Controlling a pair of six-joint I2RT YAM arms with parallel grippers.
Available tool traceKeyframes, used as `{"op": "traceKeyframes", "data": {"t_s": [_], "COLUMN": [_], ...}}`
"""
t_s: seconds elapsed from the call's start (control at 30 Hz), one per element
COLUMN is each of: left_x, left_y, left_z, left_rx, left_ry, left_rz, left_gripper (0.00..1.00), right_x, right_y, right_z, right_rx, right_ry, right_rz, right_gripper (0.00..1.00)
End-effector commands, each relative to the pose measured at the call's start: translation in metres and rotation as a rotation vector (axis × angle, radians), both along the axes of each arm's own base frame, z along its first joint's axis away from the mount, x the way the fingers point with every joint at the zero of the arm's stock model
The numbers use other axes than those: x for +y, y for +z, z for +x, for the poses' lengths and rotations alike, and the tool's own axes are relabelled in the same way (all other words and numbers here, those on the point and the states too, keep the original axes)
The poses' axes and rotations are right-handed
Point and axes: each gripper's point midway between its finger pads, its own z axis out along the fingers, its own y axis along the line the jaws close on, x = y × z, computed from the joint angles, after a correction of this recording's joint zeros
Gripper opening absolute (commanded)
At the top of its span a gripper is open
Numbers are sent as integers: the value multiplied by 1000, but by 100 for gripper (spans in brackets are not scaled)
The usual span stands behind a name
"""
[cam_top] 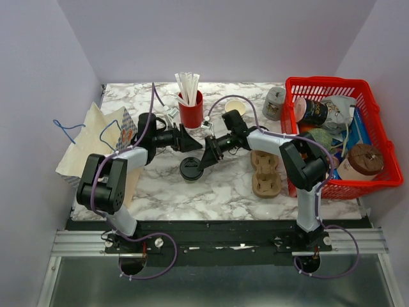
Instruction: Pack the takeout coffee
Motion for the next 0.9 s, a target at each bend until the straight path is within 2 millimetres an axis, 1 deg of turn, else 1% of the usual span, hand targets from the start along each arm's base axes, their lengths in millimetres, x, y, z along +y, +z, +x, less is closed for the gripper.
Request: {"op": "traceKeyframes", "data": {"t_s": [0.0, 0.03, 0.07, 0.13, 0.17, 0.2, 0.23, 0.27, 0.33, 0.47, 0.57, 0.77, 0.87], "left_x": [14, 17, 20, 27, 29, 31, 34, 36, 39, 45, 46, 46, 47], "left_y": [15, 14, 18, 18, 17, 23, 22, 20, 21, 6, 0, -7, -13], "left_z": [14, 14, 11, 13, 10, 7, 8, 4, 0, -13, -17, -22, -28], "left_rx": [-152, -159, -160, -191, -180, -194, -198, -174, -169, -98, -61, -34, -20], "left_ry": [34, 39, 41, 62, 66, 74, 90, 93, 98, 96, 109, 119, 110], "left_rz": [104, 124, 144, 194, 210, 218, 242, 258, 279, 318, 320, 310, 310], "left_gripper": [92, 92, 92, 93, 93, 93, 93, 93, 93, 93, 92, 91, 91], "right_x": [4, 5, 4, 5, 5, 5, 6, 7, 7, 9, 10, 7, 5], "right_y": [17, 18, 18, 19, 19, 19, 21, 22, 23, 23, 21, 12, 7], "right_z": [10, 11, 12, 12, 13, 14, 14, 15, 16, 19, 21, 18, 15], "right_rx": [-57, -58, -54, -52, -51, -49, -43, -41, -32, -29, -26, -16, -13], "right_ry": [-29, -30, -33, -37, -39, -42, -45, -45, -48, -55, -63, -66, -62], "right_rz": [9, 10, 8, 6, 5, 4, 3, 5, 3, 1, -7, -24, -30], "right_gripper": [82, 83, 84, 85, 86, 86, 86, 87, 88, 88, 88, 88, 88]}}
